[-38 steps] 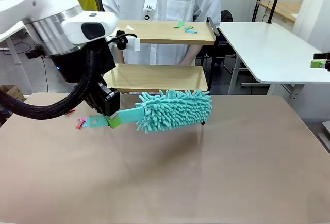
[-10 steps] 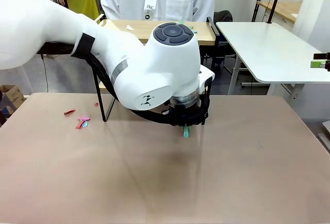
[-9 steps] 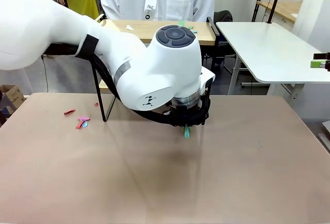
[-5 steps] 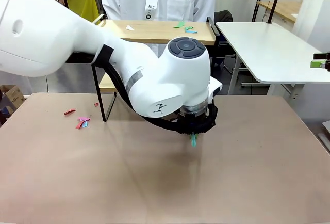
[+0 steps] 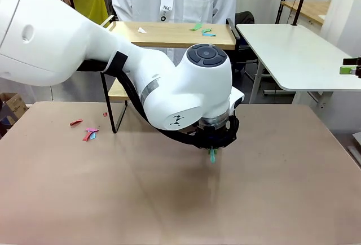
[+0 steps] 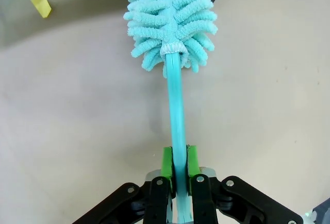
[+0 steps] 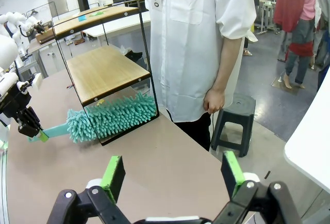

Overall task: Clean the shelf.
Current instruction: Clean the specific section of the Shelf indicated by the human with the Duster.

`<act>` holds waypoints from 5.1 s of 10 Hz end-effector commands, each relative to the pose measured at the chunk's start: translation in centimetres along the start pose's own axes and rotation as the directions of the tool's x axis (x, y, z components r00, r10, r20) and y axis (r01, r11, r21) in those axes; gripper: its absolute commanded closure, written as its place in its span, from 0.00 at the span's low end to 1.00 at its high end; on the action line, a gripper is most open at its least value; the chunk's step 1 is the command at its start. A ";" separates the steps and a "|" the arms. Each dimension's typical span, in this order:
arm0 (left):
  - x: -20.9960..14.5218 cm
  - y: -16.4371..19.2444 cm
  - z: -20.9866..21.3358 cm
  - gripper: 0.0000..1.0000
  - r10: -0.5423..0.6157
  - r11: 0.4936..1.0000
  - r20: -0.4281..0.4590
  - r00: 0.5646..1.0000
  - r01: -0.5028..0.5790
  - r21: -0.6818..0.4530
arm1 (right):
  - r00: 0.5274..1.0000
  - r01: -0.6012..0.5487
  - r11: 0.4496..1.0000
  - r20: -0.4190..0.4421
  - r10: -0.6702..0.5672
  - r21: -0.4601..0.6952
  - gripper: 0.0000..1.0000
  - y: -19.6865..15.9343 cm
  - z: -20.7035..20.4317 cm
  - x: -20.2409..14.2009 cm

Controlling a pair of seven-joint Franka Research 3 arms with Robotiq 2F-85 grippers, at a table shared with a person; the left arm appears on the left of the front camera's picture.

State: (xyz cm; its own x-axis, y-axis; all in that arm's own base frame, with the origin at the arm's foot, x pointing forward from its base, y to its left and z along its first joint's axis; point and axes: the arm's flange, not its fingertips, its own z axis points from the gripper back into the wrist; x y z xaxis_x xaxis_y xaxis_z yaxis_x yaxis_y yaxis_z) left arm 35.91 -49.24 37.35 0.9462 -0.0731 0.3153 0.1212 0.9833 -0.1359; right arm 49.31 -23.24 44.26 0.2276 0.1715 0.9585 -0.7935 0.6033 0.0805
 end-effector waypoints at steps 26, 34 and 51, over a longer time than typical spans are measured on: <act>0.0 21.9 1.0 0.87 0.228 0.859 -0.062 0.972 -0.170 0.483 | 1.000 -0.006 1.000 -0.006 0.006 -0.001 0.00 0.1 0.0 0.2; -1.7 27.5 4.1 0.87 -0.193 0.981 0.047 0.980 0.191 0.044 | 1.000 -0.006 1.000 -0.006 0.006 -0.001 0.00 0.1 0.0 0.2; -3.1 38.8 13.7 0.87 -0.798 0.594 -0.095 0.596 0.749 -0.294 | 1.000 -0.006 1.000 -0.006 0.006 -0.001 0.00 0.1 0.0 0.2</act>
State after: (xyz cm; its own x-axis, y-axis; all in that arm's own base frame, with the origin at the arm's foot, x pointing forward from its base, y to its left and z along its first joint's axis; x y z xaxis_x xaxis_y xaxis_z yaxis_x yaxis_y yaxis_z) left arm 36.21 -9.72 41.20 0.5409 -0.7996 0.2610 0.8405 0.5022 -0.2034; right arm 49.31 -23.23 44.26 0.2276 0.1715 0.9585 -0.7935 0.6032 0.0805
